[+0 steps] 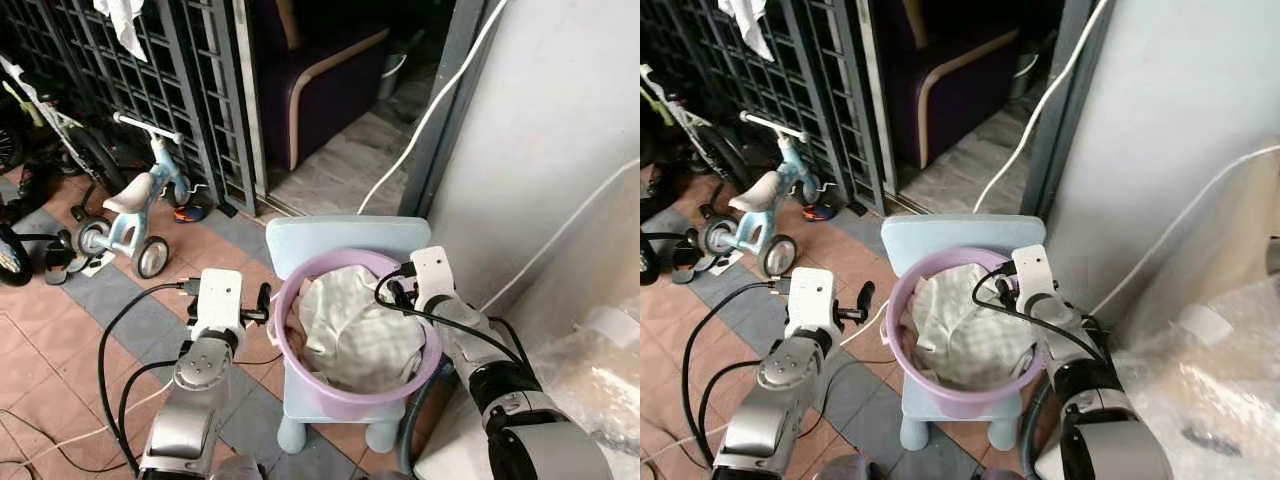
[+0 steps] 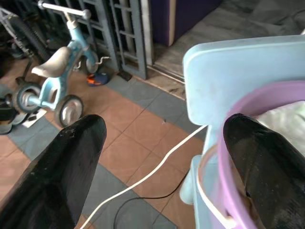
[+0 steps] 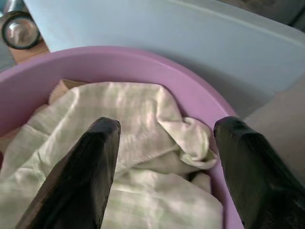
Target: Clothes washing
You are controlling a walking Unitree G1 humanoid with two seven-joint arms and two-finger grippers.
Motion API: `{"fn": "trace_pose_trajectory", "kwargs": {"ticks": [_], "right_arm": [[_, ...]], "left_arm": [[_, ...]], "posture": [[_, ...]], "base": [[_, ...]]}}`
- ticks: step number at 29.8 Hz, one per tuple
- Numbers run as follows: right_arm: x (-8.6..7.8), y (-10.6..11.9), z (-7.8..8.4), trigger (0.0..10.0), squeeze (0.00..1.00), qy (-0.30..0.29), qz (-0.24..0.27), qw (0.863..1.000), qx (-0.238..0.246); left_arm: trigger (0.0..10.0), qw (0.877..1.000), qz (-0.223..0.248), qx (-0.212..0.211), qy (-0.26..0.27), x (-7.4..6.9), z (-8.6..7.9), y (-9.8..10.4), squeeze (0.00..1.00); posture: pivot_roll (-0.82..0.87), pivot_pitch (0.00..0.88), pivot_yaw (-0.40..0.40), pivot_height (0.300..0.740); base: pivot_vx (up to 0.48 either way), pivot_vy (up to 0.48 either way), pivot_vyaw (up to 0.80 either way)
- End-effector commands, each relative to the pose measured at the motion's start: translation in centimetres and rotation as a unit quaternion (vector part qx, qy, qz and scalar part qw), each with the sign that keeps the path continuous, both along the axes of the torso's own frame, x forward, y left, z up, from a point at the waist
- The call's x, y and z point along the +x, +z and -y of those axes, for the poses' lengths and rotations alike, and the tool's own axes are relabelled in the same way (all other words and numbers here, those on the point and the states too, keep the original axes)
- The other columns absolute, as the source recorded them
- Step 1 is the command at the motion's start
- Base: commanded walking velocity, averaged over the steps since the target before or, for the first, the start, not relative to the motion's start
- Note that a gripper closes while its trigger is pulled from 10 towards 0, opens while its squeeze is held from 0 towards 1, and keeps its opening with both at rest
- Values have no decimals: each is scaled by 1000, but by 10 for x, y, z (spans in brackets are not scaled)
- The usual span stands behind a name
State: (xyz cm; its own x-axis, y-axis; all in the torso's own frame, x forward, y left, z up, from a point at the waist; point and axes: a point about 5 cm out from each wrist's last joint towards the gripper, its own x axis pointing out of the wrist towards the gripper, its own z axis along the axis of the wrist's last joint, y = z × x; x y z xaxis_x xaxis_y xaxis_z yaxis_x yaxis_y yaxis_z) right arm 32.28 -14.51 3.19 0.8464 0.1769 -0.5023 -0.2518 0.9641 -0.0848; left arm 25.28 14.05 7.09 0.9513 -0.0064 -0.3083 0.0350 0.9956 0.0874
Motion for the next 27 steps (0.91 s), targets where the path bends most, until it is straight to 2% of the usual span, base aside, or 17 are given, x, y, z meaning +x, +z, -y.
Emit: {"fn": "trace_pose_trajectory", "kwargs": {"ticks": [1,6,7,11,17,20,22,25,27], "right_arm": [[0,2,1,10000,0,9,-1,1000,7],[-5,-4,-7,10000,0,46,-17,999,18],[-8,-6,-11,10000,0,73,-30,997,20],[-10,-10,-13,10000,0,99,-50,994,9],[-10,-11,-19,10000,0,120,-57,991,11],[-13,-13,-26,10000,0,134,-56,989,18],[-19,-19,-36,10000,0,167,-67,984,8],[-21,-22,-42,10000,0,183,-69,981,0],[-22,-22,-48,10000,0,184,-61,981,2]], "left_arm": [[10000,1000,-1,8,8,-1,-2,1,0],[10000,1000,-2,11,18,-4,-3,1,0],[10000,999,-9,23,32,-6,-7,1,0],[10000,998,-22,36,52,-11,-13,0,0],[10000,995,-43,48,72,-31,-27,-4,0],[10000,994,-42,60,80,-48,-32,-1,0],[10000,991,-51,76,98,-70,-41,1,0],[10000,988,-57,85,112,-83,-48,3,0],[10000,988,-50,93,109,-99,-50,13,0]], "posture": [[44,37,-28,740],[59,47,-31,740],[63,54,-33,740],[75,70,-38,740],[105,127,-52,740],[142,189,-61,740],[158,215,-63,740],[176,240,-66,740],[208,297,-73,740]], "base": [[0,0,0],[0,0,0],[0,0,0],[0,0,0],[0,0,0],[0,0,0],[0,0,0],[0,0,0],[0,0,0]]}}
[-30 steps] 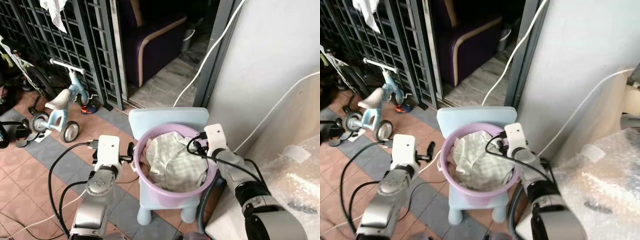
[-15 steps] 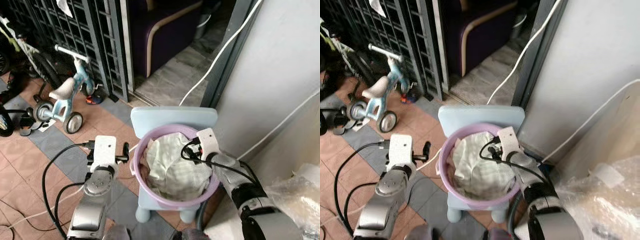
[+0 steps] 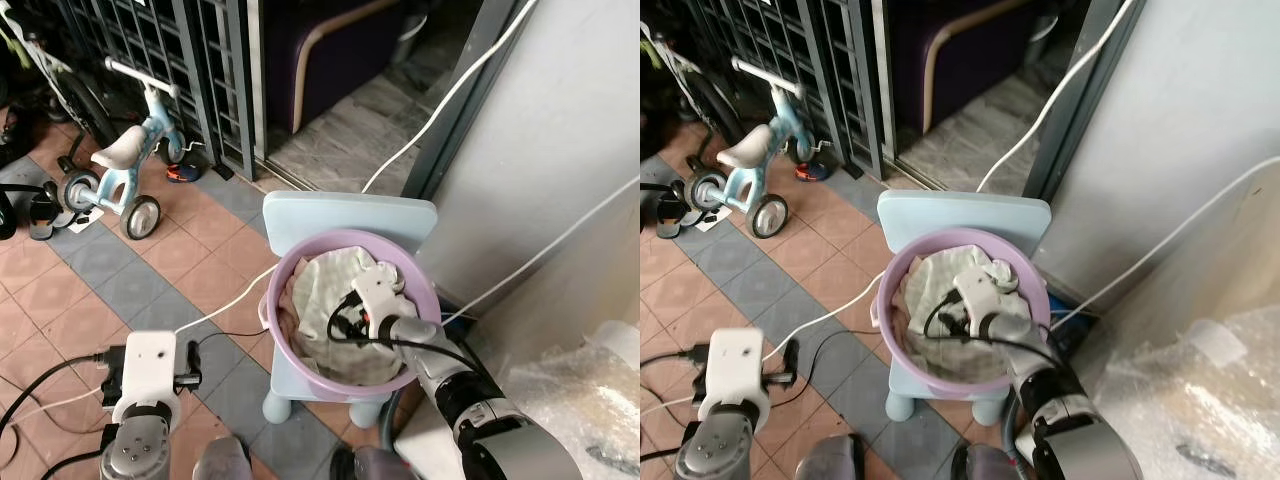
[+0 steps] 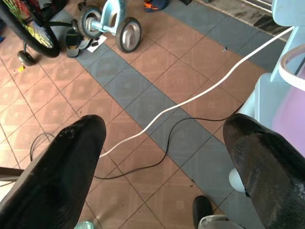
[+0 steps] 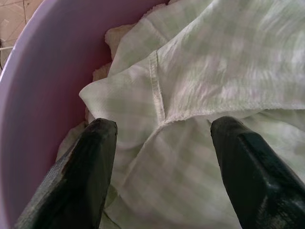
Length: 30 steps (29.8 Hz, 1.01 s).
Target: Clothes washing
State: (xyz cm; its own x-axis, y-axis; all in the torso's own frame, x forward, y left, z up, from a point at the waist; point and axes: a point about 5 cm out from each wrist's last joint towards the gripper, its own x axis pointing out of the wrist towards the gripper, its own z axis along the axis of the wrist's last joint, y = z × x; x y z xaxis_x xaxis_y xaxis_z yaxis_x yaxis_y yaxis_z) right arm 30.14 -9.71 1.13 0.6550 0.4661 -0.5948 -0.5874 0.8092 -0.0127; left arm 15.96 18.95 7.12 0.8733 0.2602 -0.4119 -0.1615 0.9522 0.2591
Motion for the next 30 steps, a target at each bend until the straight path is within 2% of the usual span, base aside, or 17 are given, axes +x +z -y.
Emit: {"fn": "trace_pose_trajectory", "kwargs": {"ticks": [1,4,5,7,8,10,11,12,14,15,18,21,22,23,24,25,30], "right_arm": [[0,-1,-1,10000,0,1,9,1000,-5],[3,3,-5,10000,0,-9,30,999,-6],[6,7,-9,10000,255,-14,57,998,-1],[7,9,-10,10000,255,-15,68,998,0],[8,11,-12,10000,776,-20,79,997,1],[11,14,-16,10000,737,-33,89,995,7],[13,16,-18,10000,627,-40,98,994,9],[15,19,-20,10000,180,-48,110,993,9],[16,19,-21,10000,180,-51,113,992,9],[17,19,-24,10000,0,-55,113,992,7],[14,15,-34,10000,0,-44,106,993,-10],[2,2,-47,10000,0,-20,66,997,-46],[1,0,-48,8118,0,-15,61,997,-54],[-2,-2,-50,4667,0,-12,52,997,-59],[-3,-3,-52,4667,0,-10,47,997,-62],[-4,-5,-53,0,0,-16,37,997,-58],[-7,-5,-62,0,0,-31,15,999,-26]], "left_arm": [[10000,1000,19,17,-7,-8,-2,15,0],[10000,999,24,21,-7,-15,-3,22,0],[10000,999,24,20,-9,-20,-1,26,0],[10000,999,24,20,-11,-23,0,28,0],[10000,999,23,21,-14,-26,2,30,0],[10000,999,23,17,-22,-29,6,34,0],[10000,999,23,14,-27,-31,8,36,0],[10000,999,23,8,-34,-33,12,38,0],[10000,999,23,6,-36,-33,14,39,0],[10000,999,23,1,-39,-33,16,39,0],[10000,999,18,-8,-45,-34,21,38,0],[10000,999,8,-13,-46,-39,24,37,0],[10000,999,7,-14,-46,-39,25,37,0],[10000,999,7,-14,-46,-39,26,37,0],[10000,999,6,-15,-47,-40,26,37,0],[10000,999,6,-15,-46,-40,26,38,0],[10000,999,5,-16,-42,-39,26,37,0]], "posture": [[208,297,-73,740],[224,332,-77,740],[232,354,-78,740],[233,359,-78,740],[232,371,-78,740],[233,384,-77,740],[235,390,-77,740],[242,402,-78,740],[242,402,-78,740],[243,404,-81,740],[244,408,-87,740],[250,414,-96,740],[255,421,-100,740],[255,422,-101,740],[255,422,-101,740],[257,425,-104,740],[259,430,-111,740]], "base": [[0,0,0],[0,0,0],[0,0,0],[0,0,0],[0,0,0],[0,0,0],[0,0,0],[0,0,0],[0,0,0],[0,0,0],[0,0,0],[0,0,0],[0,0,0],[0,0,0],[0,0,0],[0,0,0],[0,0,0]]}}
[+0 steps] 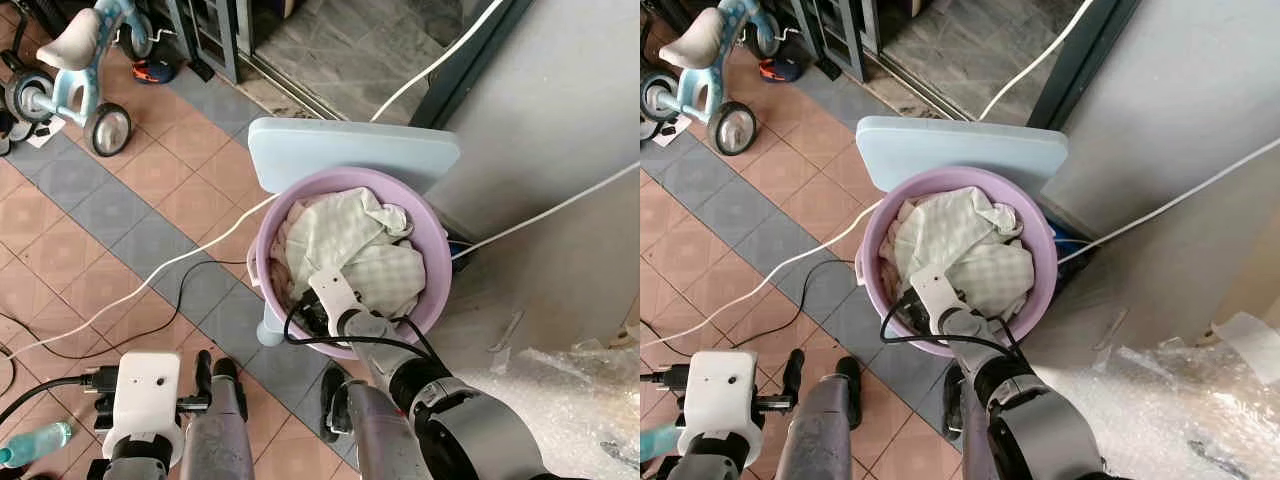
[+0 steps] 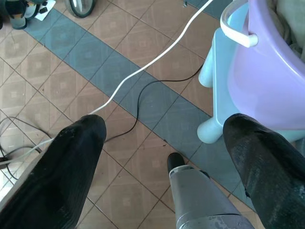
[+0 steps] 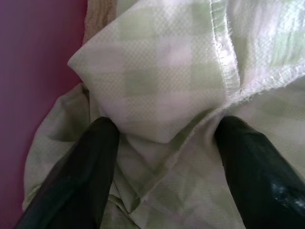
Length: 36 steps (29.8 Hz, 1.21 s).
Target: Clothes washing
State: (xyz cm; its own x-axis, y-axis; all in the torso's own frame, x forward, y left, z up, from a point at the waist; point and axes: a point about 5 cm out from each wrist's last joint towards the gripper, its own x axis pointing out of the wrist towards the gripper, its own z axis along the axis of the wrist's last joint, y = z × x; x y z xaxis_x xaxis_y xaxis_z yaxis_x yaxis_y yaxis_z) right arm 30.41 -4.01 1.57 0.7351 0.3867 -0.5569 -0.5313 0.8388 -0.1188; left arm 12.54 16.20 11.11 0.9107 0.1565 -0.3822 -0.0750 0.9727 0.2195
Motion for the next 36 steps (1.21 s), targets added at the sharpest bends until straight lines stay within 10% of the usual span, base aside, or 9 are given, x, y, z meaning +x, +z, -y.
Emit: {"fn": "trace_pose_trajectory", "kwargs": {"ticks": [1,36], "right_arm": [[-10,-9,-5,0,0,-1,-32,999,9],[26,23,18,0,0,-81,14,995,53]], "left_arm": [[10000,1000,-16,2,9,-5,-1,-3,0],[10000,1000,9,2,28,27,-4,-2,0]], "posture": [[256,433,-113,740],[221,414,-124,740]], "base": [[0,0,0],[0,0,0]]}}
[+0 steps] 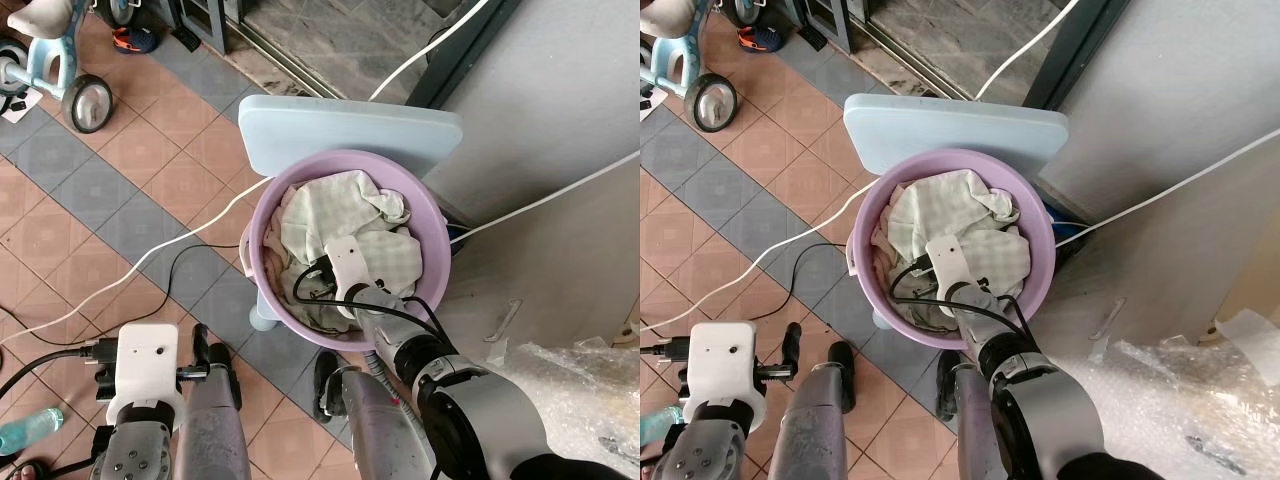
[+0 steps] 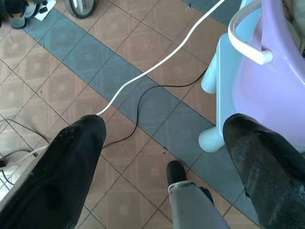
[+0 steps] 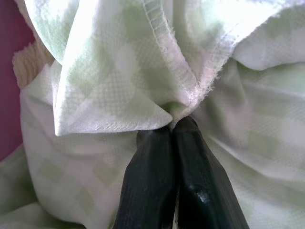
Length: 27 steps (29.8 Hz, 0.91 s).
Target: Clothes washing
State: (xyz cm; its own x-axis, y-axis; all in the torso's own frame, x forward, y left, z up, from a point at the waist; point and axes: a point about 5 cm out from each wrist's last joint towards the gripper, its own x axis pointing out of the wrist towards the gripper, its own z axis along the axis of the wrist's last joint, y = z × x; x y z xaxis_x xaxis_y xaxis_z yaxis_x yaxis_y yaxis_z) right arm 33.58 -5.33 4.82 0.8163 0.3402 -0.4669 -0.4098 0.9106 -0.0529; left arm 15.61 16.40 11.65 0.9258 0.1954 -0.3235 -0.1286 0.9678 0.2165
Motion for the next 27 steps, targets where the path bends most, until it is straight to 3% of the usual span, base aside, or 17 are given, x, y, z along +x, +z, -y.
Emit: {"fn": "trace_pose_trajectory", "kwargs": {"ticks": [1,9,11,15,16,18,19,22,23,27], "right_arm": [[-2,-6,7,0,0,-20,-12,1000,2],[19,22,20,0,0,-30,45,999,8],[28,33,31,0,0,-41,64,997,16],[34,42,45,0,0,-55,81,995,21],[38,48,55,0,0,-68,96,993,25],[40,51,59,0,0,-73,103,992,26],[43,59,69,0,0,-81,125,988,31],[44,63,74,0,0,-82,140,986,34],[41,69,85,0,0,-58,179,982,31],[35,70,93,0,0,-26,205,978,17]], "left_arm": [[10000,1000,-17,-2,6,0,-1,-7,0],[10000,1000,17,4,-8,31,-3,-3,0],[10000,1000,27,7,-11,42,-5,-3,0],[10000,999,37,6,-16,51,-4,-3,0],[10000,999,45,5,-21,58,-2,-3,0],[10000,999,48,5,-23,62,-1,-3,0],[10000,998,58,3,-25,73,0,-3,0],[10000,998,65,4,-25,77,0,-3,0],[10000,997,74,4,-26,85,2,-3,0],[10000,997,70,5,-27,93,2,-9,0]], "posture": [[217,398,-119,740],[206,319,-103,740],[195,272,-96,740],[182,231,-90,740],[166,190,-86,740],[166,190,-86,740],[142,132,-79,740],[135,114,-79,740],[118,76,-66,740],[87,39,-52,740]], "base": [[0,0,0],[0,0,0],[0,0,0],[0,0,0],[0,0,0],[0,0,0],[0,0,0],[0,0,0],[0,0,0],[0,0,0]]}}
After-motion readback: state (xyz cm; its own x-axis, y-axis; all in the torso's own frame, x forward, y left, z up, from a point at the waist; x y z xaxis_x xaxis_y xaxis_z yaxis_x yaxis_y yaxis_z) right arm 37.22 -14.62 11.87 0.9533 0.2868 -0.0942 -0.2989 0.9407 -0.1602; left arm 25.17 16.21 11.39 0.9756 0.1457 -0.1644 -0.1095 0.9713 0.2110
